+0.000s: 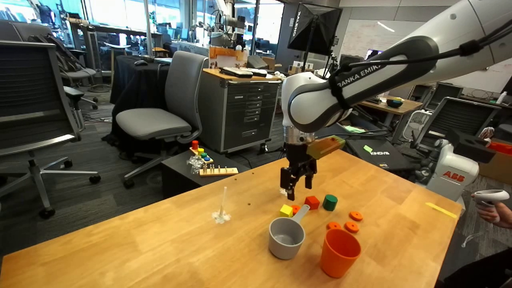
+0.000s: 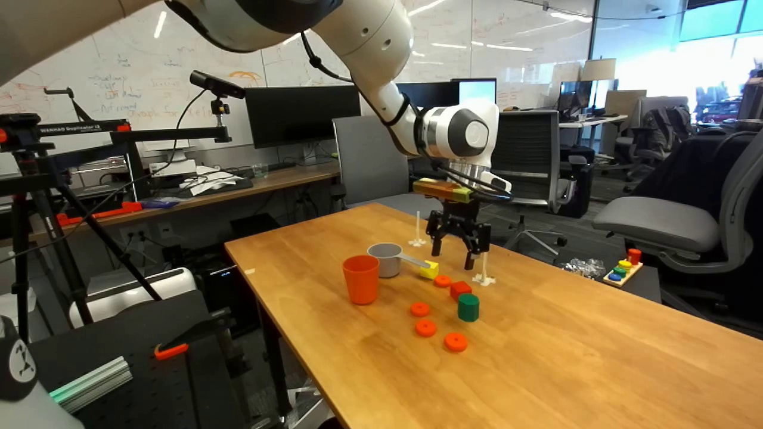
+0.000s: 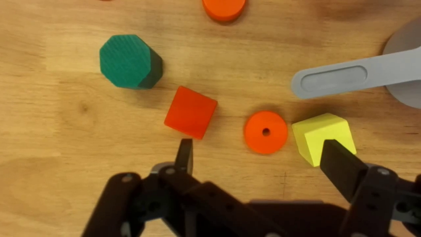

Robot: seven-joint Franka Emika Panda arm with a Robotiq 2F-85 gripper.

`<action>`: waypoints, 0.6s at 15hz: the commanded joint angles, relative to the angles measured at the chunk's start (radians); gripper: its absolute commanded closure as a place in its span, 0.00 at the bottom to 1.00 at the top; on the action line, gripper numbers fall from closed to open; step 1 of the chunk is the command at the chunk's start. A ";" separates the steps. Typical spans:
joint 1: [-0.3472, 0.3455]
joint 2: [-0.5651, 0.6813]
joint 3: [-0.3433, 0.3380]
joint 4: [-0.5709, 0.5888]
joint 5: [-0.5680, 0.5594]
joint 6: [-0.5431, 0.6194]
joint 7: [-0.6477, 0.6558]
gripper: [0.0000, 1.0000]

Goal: Put the blocks in the grey cup

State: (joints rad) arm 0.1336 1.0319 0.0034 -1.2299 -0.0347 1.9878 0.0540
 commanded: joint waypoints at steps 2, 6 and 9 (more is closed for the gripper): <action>0.020 0.025 0.021 0.083 -0.019 -0.027 -0.029 0.00; 0.049 0.036 0.050 0.084 -0.011 -0.007 -0.052 0.00; 0.068 0.071 0.070 0.093 -0.007 -0.008 -0.063 0.00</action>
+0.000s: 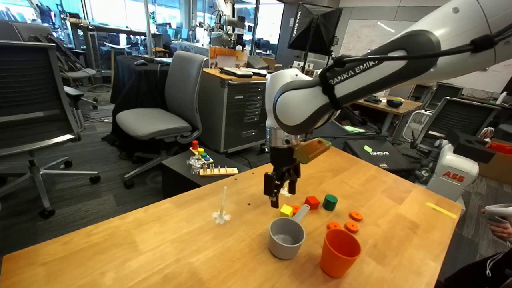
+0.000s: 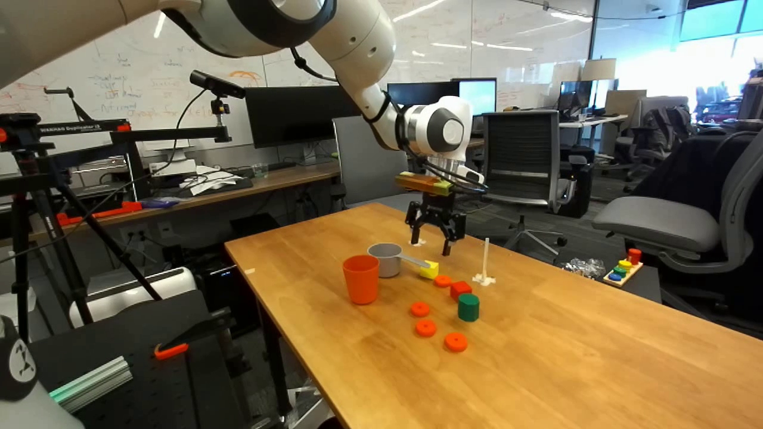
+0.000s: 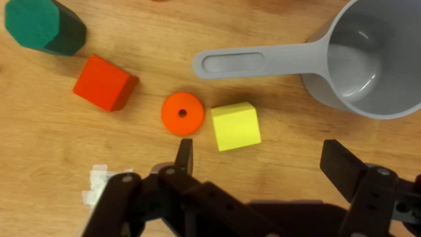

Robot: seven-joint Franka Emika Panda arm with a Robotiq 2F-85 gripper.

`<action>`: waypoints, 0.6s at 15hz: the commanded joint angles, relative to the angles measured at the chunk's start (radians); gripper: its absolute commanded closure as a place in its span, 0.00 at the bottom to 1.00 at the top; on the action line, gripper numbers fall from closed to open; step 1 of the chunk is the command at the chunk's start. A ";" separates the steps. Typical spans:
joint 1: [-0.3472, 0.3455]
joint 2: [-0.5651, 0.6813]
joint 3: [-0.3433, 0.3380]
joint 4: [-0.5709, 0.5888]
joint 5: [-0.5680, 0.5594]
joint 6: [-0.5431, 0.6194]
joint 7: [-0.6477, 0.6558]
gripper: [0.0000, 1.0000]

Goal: Put the blocks in the grey cup

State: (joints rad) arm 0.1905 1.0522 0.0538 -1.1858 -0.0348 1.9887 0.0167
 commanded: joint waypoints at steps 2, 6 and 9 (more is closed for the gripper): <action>0.022 0.074 0.022 0.051 -0.011 -0.018 -0.027 0.00; 0.030 0.092 0.011 0.058 -0.021 -0.028 -0.027 0.00; 0.034 0.083 0.007 0.065 -0.026 -0.034 -0.026 0.00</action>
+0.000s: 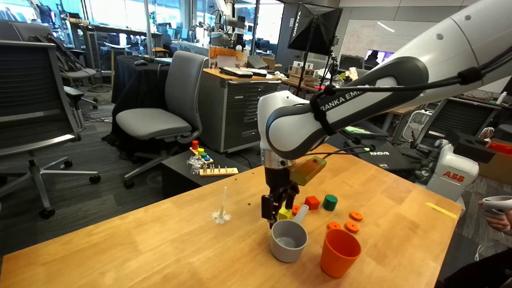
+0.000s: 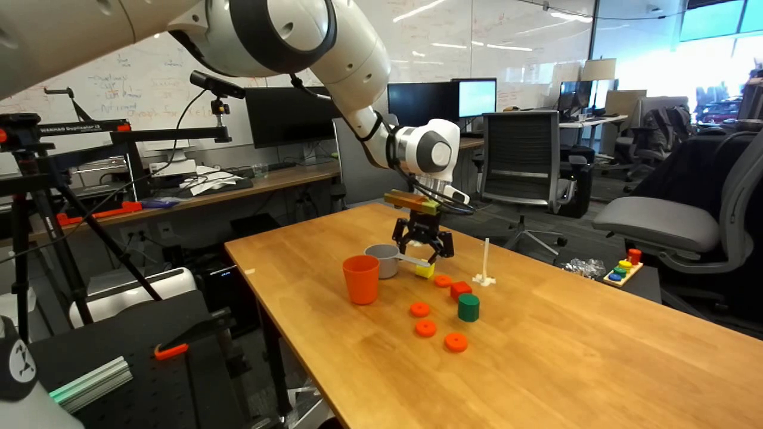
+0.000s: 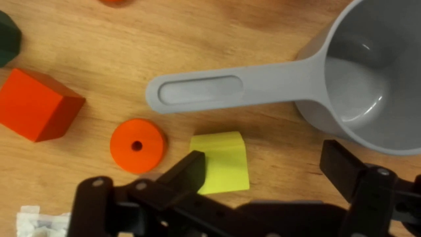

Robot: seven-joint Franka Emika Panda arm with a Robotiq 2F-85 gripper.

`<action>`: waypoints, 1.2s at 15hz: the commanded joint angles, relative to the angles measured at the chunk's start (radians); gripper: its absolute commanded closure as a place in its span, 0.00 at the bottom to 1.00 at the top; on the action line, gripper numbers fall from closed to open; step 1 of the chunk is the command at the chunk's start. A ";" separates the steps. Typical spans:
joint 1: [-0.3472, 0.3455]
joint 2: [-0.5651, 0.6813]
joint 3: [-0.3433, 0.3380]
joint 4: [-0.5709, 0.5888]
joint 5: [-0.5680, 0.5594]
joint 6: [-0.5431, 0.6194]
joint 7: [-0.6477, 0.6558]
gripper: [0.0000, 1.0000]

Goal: Put the blocks in the grey cup

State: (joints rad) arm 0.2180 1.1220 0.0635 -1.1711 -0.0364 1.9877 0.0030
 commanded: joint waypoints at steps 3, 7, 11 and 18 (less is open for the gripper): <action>0.007 0.005 -0.002 0.057 -0.029 -0.035 -0.013 0.00; 0.004 -0.006 0.002 0.054 -0.030 -0.028 -0.018 0.00; -0.017 -0.007 0.005 0.036 -0.018 -0.015 -0.026 0.00; -0.049 -0.007 0.010 -0.016 -0.009 -0.009 -0.032 0.00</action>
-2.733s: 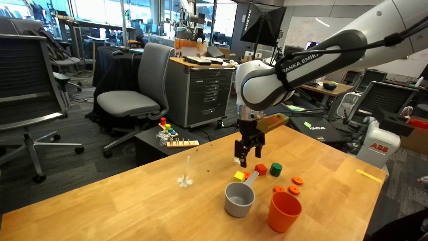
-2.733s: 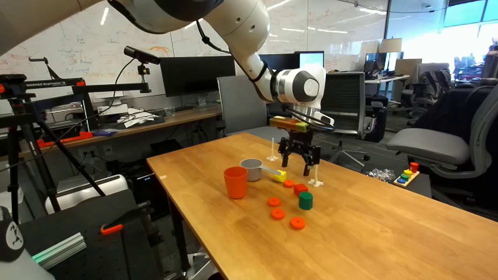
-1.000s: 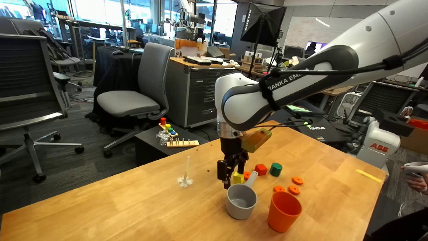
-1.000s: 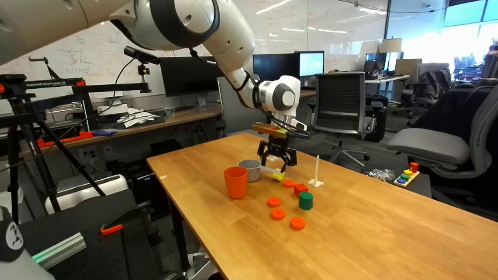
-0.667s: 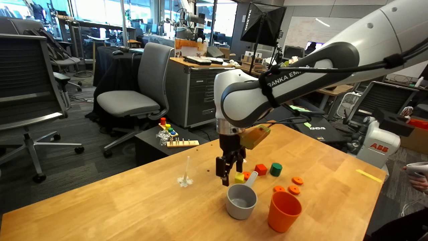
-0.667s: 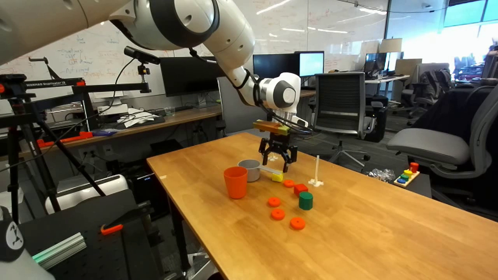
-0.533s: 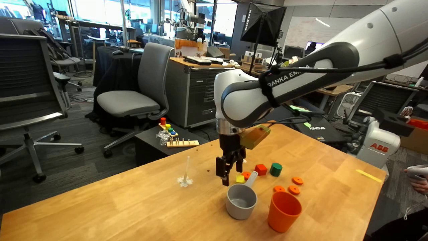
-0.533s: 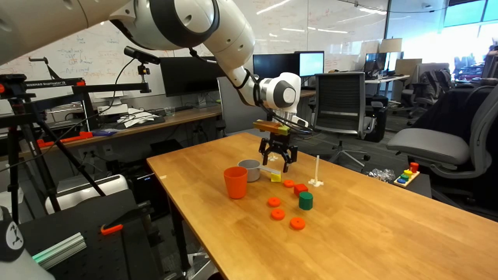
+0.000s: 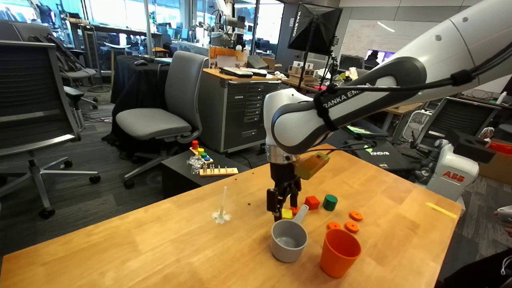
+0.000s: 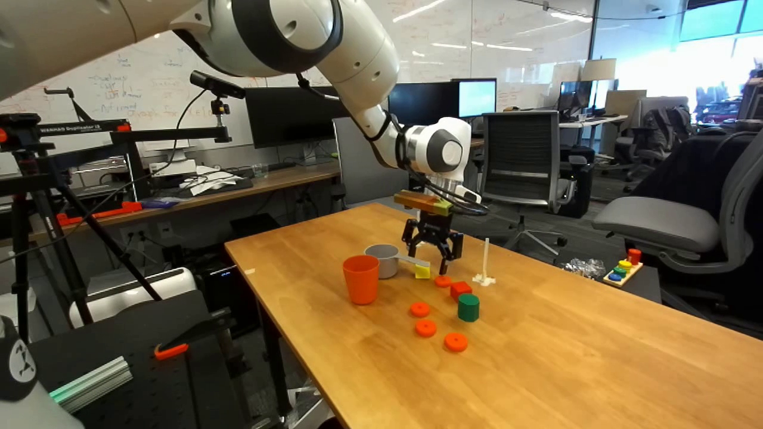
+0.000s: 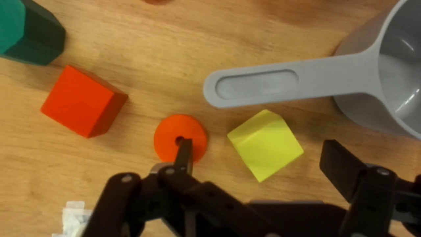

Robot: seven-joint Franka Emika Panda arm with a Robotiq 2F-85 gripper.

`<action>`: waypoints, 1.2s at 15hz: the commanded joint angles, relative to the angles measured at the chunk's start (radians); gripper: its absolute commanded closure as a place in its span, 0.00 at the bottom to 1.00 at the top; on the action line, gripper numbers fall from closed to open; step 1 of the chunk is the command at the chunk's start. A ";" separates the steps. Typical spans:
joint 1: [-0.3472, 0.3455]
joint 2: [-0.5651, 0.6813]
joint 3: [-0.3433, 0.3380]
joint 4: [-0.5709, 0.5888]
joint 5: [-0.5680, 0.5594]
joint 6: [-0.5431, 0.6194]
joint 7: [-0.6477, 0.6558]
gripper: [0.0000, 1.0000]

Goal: Put the blocks in the grey cup

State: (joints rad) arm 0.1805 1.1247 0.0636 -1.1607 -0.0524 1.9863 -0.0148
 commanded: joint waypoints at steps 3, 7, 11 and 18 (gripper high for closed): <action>-0.005 -0.021 0.003 -0.056 -0.004 0.022 -0.006 0.25; -0.007 -0.030 0.001 -0.083 -0.006 0.047 -0.007 0.49; -0.008 -0.051 0.003 -0.106 -0.004 0.053 -0.004 0.79; 0.010 -0.161 0.003 -0.173 -0.011 0.082 0.014 0.82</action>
State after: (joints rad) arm 0.1766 1.0668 0.0646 -1.2494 -0.0518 2.0405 -0.0144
